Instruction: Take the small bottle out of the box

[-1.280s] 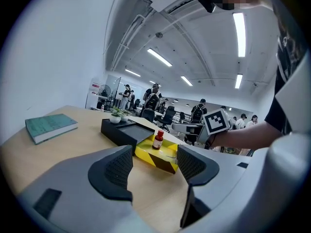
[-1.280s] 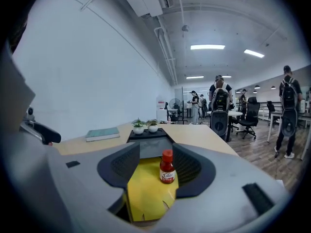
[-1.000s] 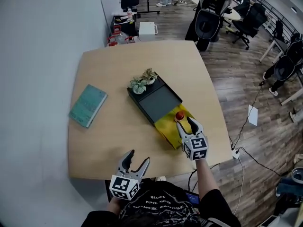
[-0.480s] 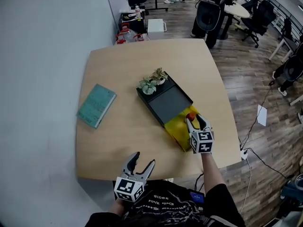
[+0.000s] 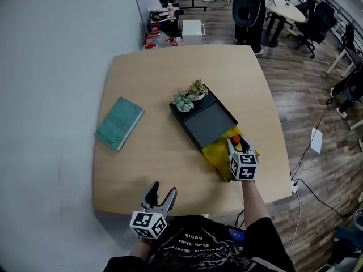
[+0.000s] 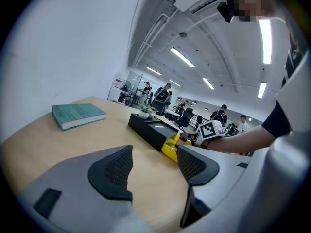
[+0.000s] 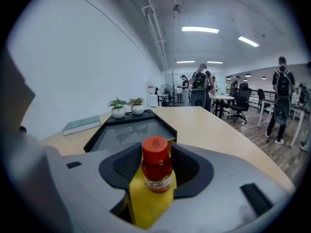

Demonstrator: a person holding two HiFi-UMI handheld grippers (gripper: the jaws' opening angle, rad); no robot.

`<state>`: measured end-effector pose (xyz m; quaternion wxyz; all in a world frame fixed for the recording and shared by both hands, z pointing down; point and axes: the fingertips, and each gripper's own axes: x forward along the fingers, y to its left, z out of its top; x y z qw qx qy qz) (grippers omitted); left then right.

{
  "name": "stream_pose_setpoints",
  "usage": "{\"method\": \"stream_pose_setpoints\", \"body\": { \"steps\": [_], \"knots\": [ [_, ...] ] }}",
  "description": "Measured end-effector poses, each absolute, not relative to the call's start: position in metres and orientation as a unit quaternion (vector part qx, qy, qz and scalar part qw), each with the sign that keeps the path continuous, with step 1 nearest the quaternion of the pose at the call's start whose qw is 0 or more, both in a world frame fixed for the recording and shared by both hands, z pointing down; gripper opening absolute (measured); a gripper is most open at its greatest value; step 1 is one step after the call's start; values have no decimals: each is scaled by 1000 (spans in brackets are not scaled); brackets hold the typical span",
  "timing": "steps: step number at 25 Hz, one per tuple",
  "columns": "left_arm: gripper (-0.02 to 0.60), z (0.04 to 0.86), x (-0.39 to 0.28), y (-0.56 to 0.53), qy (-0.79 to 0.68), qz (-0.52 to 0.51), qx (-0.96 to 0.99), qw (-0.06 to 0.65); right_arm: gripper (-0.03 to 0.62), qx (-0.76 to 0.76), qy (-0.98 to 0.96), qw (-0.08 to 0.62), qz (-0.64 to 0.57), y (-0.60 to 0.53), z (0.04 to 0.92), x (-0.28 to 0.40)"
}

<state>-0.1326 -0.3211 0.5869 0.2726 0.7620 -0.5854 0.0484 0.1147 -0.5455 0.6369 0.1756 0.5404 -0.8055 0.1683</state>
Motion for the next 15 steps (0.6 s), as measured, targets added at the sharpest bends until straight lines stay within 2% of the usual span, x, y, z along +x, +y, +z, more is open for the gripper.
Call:
{"method": "stream_pose_setpoints", "body": {
  "steps": [1, 4, 8, 15],
  "knots": [
    [296, 589, -138, -320, -590, 47, 757, 276, 179, 547, -801, 170, 171, -546, 636, 116],
    [296, 594, -146, -314, -596, 45, 749, 287, 166, 555, -797, 177, 159, -546, 635, 115],
    [296, 598, -151, -310, -601, 39, 740, 299, 161, 555, -797, 188, 147, -540, 629, 115],
    [296, 596, -142, -308, -587, 31, 752, 300, 160, 574, -793, 152, 134, -519, 596, 117]
  ]
}}
